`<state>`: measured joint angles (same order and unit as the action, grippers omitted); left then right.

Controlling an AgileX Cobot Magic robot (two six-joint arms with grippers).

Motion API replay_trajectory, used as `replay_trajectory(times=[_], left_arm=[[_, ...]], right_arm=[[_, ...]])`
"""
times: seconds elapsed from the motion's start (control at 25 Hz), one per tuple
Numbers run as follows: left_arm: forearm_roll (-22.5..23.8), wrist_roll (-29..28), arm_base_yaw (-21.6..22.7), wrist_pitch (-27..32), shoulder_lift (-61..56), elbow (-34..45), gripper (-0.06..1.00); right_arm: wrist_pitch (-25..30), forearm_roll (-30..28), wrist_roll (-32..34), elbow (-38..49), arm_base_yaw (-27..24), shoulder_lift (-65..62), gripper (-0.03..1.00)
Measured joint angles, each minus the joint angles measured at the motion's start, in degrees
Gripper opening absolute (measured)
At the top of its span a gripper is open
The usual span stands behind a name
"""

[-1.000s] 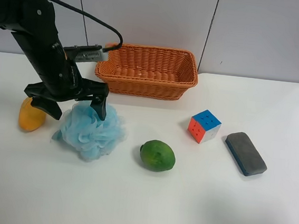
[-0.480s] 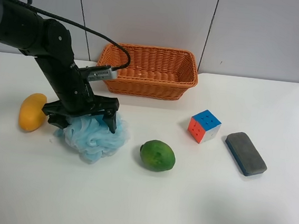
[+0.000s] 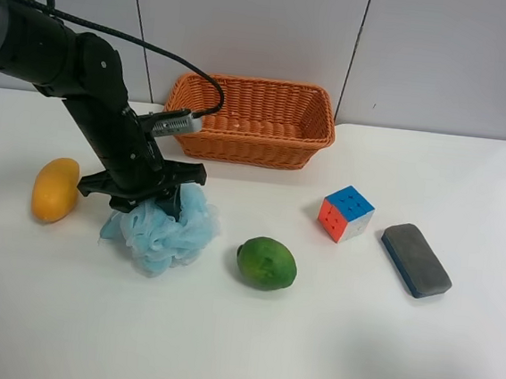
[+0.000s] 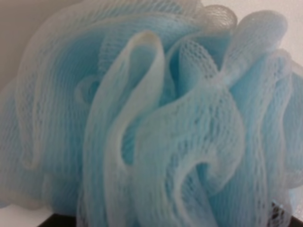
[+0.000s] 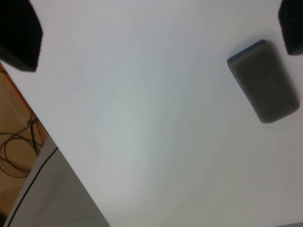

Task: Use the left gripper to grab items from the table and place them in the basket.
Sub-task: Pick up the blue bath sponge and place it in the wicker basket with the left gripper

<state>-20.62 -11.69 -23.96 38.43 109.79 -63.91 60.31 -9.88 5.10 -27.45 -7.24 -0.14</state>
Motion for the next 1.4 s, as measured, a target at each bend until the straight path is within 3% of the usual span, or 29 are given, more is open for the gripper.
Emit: replay_trajectory(times=[0.76, 1.16, 1.4], left_arm=[[1.27, -0.52, 0.00, 6.44, -14.89, -0.70, 0.34], [5.65, -2.38, 0.00, 15.48, -15.18, -15.96, 0.32], [6.78, -2.34, 0.00, 19.05, -8.43, -27.60, 0.31]], right_arm=[[0.00, 0.00, 0.00, 0.00, 0.00, 0.00, 0.99], [0.00, 0.00, 0.00, 0.00, 0.00, 0.00, 0.99], [0.00, 0.00, 0.00, 0.00, 0.00, 0.00, 0.99]])
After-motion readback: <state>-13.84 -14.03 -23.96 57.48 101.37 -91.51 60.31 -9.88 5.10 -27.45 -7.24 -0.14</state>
